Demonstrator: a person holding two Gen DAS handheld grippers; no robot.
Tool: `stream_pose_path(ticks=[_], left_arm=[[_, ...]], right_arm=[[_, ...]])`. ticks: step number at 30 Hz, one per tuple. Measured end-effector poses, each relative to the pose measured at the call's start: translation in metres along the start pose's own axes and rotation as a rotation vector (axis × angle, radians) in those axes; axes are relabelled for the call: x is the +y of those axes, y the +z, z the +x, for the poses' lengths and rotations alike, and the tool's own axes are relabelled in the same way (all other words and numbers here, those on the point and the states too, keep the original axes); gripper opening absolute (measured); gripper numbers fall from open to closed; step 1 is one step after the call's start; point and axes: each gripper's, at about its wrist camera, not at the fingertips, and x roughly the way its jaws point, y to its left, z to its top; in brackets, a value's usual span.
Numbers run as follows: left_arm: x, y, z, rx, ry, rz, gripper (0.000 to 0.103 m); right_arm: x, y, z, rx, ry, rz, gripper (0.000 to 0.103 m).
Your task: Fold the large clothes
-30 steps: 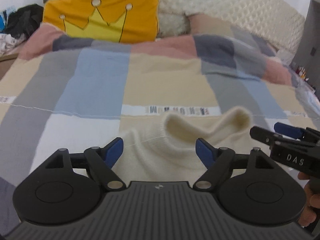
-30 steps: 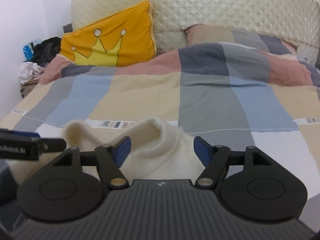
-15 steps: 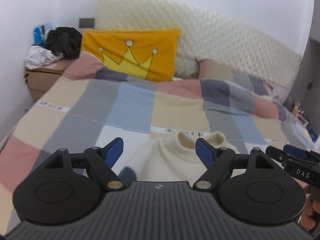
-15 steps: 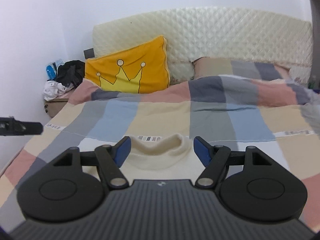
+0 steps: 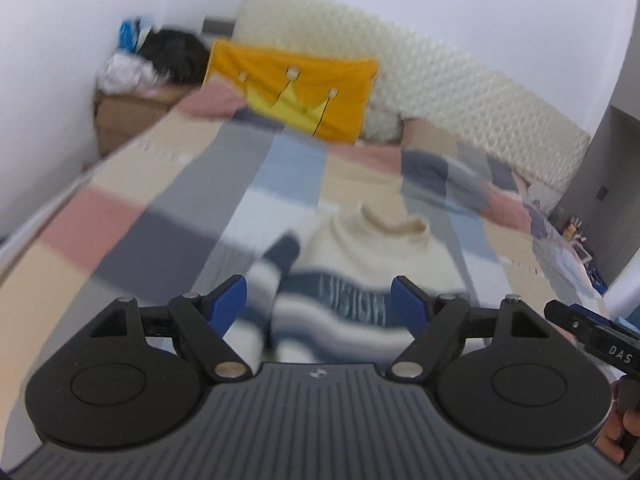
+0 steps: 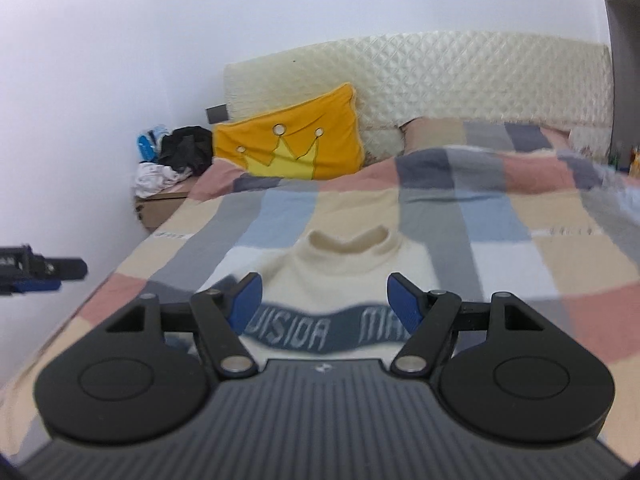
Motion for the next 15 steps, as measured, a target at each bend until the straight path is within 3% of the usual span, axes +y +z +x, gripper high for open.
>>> stream_pose_path(ticks=[2,7,15], left_arm=[[0.021,-0.018,-0.005,0.059,-0.018,-0.041,0.083],[0.064,-0.061,-0.009,0.174,0.047,-0.082,0.083],[0.127,-0.104,0.020,0.325,0.084,-0.170,0.082]], right_arm=[[-0.002,-0.018,-0.009,0.010,0.027,0.029,0.071],[-0.005,-0.066,-0.018,0.049,0.052,0.051,0.071],[-0.004,-0.128,-0.003,0.123,0.037,0.024,0.071]])
